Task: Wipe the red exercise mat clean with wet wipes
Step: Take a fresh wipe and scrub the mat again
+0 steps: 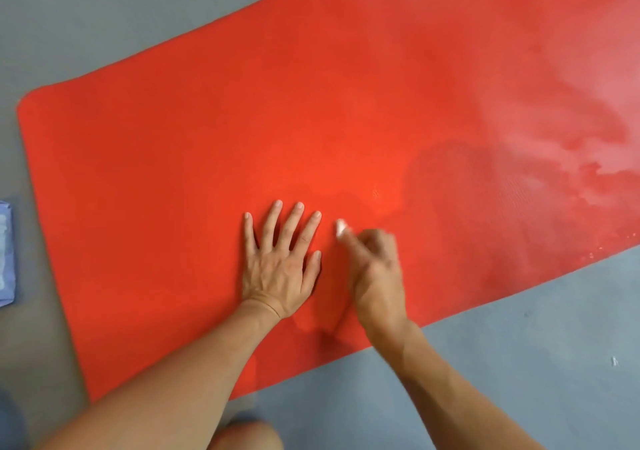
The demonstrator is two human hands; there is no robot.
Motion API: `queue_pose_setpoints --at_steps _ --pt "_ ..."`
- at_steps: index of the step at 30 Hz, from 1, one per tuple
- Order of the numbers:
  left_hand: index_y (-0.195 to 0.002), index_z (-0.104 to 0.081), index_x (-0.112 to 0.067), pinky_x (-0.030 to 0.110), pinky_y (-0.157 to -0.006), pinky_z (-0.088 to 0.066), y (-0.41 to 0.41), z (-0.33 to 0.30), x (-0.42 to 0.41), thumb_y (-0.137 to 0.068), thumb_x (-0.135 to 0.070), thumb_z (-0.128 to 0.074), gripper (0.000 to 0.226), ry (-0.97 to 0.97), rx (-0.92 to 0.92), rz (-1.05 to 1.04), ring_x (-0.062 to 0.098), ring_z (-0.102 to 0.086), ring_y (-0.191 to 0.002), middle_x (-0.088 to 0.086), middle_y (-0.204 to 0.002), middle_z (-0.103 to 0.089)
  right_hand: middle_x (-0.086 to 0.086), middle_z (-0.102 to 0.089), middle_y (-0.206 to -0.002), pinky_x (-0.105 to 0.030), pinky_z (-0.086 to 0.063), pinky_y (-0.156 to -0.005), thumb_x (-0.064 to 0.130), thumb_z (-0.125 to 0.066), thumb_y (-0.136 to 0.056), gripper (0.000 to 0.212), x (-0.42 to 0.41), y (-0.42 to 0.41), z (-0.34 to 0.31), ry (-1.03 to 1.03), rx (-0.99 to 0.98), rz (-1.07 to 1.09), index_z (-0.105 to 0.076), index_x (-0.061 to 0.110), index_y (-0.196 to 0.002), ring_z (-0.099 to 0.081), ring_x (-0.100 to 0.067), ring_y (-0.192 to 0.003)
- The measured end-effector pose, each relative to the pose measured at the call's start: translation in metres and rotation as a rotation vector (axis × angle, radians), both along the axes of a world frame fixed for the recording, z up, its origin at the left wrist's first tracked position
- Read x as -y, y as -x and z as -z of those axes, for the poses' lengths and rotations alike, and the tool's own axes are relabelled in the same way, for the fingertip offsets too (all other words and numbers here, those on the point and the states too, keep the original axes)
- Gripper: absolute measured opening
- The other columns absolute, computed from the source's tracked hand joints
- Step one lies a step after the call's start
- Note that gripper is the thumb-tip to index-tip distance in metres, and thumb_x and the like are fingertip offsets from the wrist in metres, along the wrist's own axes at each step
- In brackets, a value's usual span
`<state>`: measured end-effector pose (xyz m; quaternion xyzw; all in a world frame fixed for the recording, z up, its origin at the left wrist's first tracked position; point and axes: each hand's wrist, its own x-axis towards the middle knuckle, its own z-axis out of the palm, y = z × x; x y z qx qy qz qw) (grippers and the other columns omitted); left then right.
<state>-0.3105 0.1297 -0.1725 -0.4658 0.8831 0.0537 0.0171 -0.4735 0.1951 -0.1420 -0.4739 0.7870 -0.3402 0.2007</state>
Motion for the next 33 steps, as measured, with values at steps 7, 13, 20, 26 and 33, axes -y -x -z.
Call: queue_pose_setpoints --at_steps 7,13,20,26,33 --pt "-0.162 -0.036 -0.031 0.073 -0.12 -0.014 0.001 0.0 0.0 -0.1 -0.05 -0.045 0.065 -0.004 0.015 -0.003 0.035 -0.02 -0.159 0.003 -0.167 -0.035 -0.006 -0.055 -0.093 -0.03 -0.047 -0.077 0.028 -0.064 -0.1 0.02 0.033 0.085 0.013 -0.02 -0.173 0.188 -0.079 0.016 -0.109 -0.058 -0.031 -0.086" --pt "-0.162 -0.037 -0.03 0.073 -0.119 -0.015 0.0 0.0 0.0 -0.1 -0.049 -0.044 0.065 -0.011 0.018 0.002 0.036 -0.021 -0.158 0.003 -0.167 -0.035 -0.009 -0.047 -0.089 -0.044 -0.042 -0.066 0.037 -0.058 -0.1 0.018 0.04 0.011 0.004 0.046 0.004 -0.004 -0.068 0.023 -0.095 -0.044 -0.022 -0.076" --pt "-0.161 -0.038 -0.014 0.07 -0.122 -0.016 0.001 0.001 0.0 -0.095 -0.05 -0.05 0.076 -0.008 -0.001 -0.023 0.033 -0.021 -0.159 0.001 -0.168 -0.035 -0.002 -0.052 -0.09 -0.033 -0.044 -0.08 0.033 -0.058 -0.103 0.026 0.064 0.077 0.004 0.014 -0.128 0.054 -0.078 0.018 -0.11 -0.053 -0.028 -0.091" --pt "-0.161 -0.037 -0.011 0.07 -0.122 -0.016 0.001 0.002 0.001 -0.092 -0.046 -0.044 0.077 -0.018 0.003 -0.019 0.033 -0.021 -0.159 0.002 -0.168 -0.035 -0.007 -0.056 -0.105 -0.038 -0.048 -0.085 0.012 -0.053 -0.098 0.023 0.055 -0.008 0.003 -0.095 0.056 -0.14 -0.072 0.013 -0.113 -0.05 -0.024 -0.096" --pt "-0.16 -0.039 -0.013 0.069 -0.122 -0.017 -0.001 0.001 0.0 -0.091 -0.031 -0.043 0.072 0.014 -0.041 -0.003 0.031 -0.023 -0.158 0.0 -0.168 -0.034 0.0 -0.056 -0.089 -0.034 -0.046 -0.074 0.026 -0.052 -0.105 0.027 0.033 0.058 0.008 0.047 -0.179 -0.57 -0.078 0.026 -0.113 -0.052 -0.023 -0.082"
